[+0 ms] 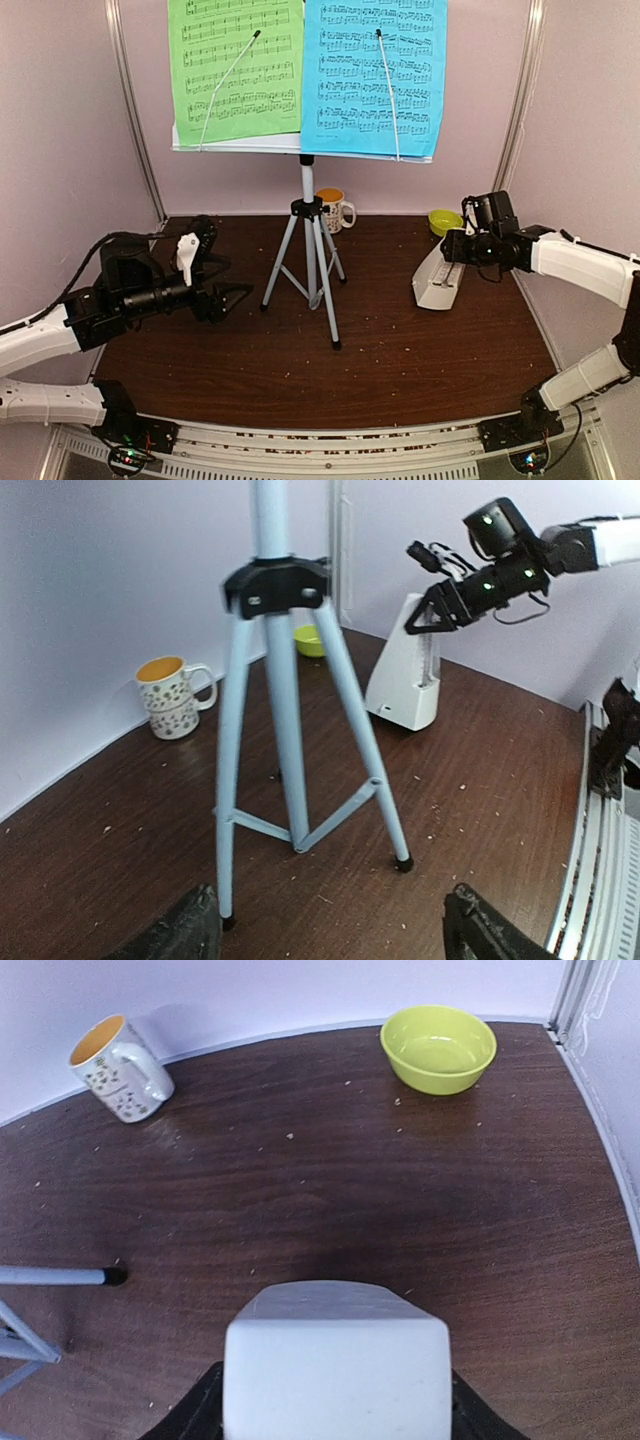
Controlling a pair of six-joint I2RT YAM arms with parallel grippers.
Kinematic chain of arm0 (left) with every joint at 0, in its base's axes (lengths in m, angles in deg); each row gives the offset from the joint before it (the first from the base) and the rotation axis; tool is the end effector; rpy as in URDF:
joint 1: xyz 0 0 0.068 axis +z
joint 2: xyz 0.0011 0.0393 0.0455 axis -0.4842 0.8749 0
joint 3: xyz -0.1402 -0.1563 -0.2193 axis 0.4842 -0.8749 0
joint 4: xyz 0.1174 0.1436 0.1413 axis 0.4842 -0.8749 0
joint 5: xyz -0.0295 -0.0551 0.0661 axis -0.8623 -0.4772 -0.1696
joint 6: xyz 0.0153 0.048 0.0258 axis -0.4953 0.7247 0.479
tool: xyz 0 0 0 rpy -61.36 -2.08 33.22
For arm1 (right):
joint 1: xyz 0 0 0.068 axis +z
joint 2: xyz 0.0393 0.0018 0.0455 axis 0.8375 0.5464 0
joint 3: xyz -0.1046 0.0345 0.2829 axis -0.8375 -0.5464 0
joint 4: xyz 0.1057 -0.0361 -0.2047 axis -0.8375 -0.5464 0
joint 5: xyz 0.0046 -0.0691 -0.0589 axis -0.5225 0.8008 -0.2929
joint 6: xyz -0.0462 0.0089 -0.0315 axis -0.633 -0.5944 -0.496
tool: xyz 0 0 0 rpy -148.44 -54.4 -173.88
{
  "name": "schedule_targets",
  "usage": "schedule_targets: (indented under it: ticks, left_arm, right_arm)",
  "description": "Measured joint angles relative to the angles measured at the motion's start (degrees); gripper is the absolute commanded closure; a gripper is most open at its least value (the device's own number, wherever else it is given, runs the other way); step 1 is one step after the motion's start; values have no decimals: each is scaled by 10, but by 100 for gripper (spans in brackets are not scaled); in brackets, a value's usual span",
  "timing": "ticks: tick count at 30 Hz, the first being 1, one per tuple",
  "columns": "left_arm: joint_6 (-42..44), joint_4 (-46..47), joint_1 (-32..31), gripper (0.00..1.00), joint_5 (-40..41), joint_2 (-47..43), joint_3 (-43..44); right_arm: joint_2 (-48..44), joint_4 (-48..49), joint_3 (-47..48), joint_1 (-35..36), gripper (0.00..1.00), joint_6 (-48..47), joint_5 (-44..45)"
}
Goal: Set up the instrument practice props
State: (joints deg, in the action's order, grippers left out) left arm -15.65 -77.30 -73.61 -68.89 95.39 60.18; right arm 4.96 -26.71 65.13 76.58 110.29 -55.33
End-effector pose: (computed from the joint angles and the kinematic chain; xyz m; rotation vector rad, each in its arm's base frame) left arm 0.1049 -0.1115 0.3228 0.6980 1.7214 -0.7606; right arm 0.2527 0.0880 0.3051 0.0602 2.2771 0.3110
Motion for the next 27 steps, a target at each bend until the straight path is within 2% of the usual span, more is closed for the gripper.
schedule_targets:
  ticks: [6, 10, 16, 20, 23, 25, 27]
  left_arm:
    - [37, 83, -113, 28, 23, 65, -26]
    - [44, 135, -150, 33, 30, 133, -43]
    - [69, 188, -195, 34, 46, 229, -45]
    - [79, 219, -216, 26, 49, 276, -45]
    - [88, 238, -231, 16, 56, 298, -45]
    - [97, 240, -242, 5, 63, 310, -42]
    - [108, 240, -258, 2, 73, 323, -35]
  right_arm:
    - [-87, 6, -80, 33, 64, -14, -75]
    - [-139, 6, -117, 55, 68, -21, -134]
    - [-199, 21, -164, 83, 73, -43, -219]
    - [-219, 27, -191, 99, 75, -61, -278]
    - [-231, 31, -205, 115, 76, -75, -312]
    - [-238, 38, -212, 130, 77, -85, -333]
    - [-247, 52, -217, 150, 78, -95, -355]
